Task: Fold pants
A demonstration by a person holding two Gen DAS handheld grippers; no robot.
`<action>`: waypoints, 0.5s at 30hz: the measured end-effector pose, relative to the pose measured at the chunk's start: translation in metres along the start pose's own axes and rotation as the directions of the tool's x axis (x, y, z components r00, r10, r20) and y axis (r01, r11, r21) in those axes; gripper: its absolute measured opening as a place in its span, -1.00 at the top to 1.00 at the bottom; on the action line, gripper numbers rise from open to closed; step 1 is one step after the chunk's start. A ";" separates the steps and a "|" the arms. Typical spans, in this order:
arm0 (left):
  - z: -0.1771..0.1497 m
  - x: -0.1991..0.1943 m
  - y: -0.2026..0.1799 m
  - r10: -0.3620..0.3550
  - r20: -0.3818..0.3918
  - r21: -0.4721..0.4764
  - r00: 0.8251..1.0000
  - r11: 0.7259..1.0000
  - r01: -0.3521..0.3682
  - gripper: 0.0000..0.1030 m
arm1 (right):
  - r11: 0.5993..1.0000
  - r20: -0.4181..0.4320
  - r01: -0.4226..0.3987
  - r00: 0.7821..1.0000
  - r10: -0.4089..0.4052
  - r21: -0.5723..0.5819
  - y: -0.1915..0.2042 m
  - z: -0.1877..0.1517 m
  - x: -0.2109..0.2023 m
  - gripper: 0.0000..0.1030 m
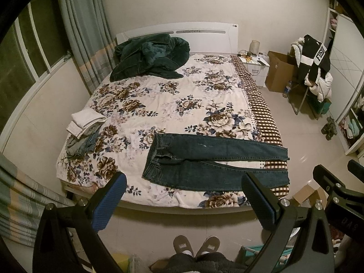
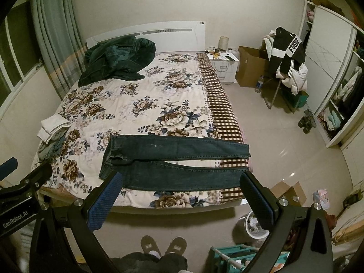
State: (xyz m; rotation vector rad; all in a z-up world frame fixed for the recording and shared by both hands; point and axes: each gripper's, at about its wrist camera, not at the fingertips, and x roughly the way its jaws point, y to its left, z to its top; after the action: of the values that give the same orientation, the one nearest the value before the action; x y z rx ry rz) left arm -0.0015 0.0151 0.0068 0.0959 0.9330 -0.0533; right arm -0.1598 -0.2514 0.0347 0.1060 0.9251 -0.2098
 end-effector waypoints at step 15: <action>0.002 -0.005 -0.005 -0.001 0.005 -0.001 1.000 1.000 0.001 -1.00 | 1.000 0.002 -0.004 1.000 0.004 0.002 0.011 0.002 -0.006 -1.00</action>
State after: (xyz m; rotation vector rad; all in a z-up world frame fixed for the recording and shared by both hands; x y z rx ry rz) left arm -0.0036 0.0104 0.0117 0.0944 0.9284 -0.0535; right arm -0.1589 -0.2403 0.0405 0.1098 0.9225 -0.2073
